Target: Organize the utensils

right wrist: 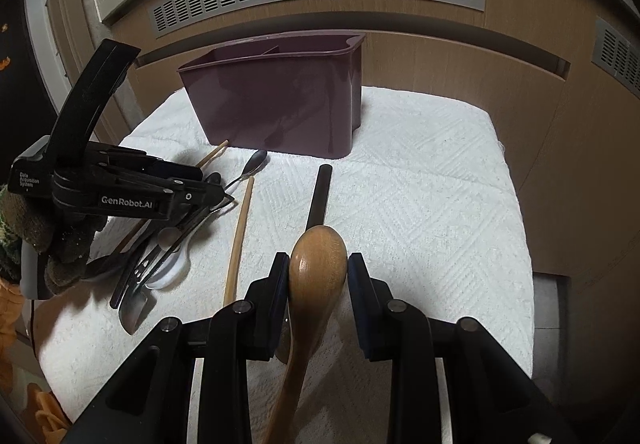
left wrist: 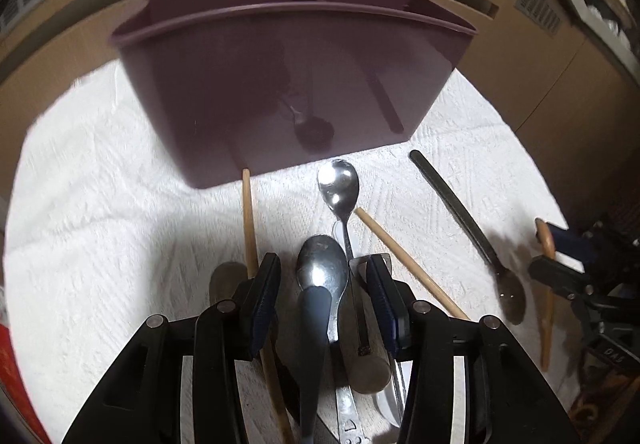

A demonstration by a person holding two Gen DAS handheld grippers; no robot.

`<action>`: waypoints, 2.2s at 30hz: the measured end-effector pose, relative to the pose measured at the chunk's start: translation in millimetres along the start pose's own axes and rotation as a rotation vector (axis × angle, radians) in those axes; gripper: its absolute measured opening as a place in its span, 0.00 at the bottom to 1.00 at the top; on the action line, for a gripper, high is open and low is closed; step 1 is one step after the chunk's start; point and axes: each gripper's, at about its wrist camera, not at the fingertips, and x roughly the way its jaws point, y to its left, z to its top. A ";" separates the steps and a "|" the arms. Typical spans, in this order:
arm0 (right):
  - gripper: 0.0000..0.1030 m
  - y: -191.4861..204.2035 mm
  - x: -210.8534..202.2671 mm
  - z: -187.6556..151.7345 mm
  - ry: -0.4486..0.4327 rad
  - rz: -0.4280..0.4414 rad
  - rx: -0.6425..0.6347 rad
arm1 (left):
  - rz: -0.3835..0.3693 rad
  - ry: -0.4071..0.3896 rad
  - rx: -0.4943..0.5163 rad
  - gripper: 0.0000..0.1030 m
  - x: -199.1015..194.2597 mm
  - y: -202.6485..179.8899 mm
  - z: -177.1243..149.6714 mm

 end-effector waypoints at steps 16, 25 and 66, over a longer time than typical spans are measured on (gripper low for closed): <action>0.26 3.3 6.0 -0.9 0.019 0.007 -0.005 | 0.118 0.009 0.100 0.35 10.0 -33.0 -0.4; 0.26 4.4 2.4 -0.8 0.018 -0.002 -0.004 | 0.071 -0.032 -0.002 0.27 -3.8 -6.7 -9.4; 0.20 47.5 5.3 23.6 0.081 0.147 -0.198 | 0.147 -0.234 -0.162 0.59 -83.9 24.6 -75.8</action>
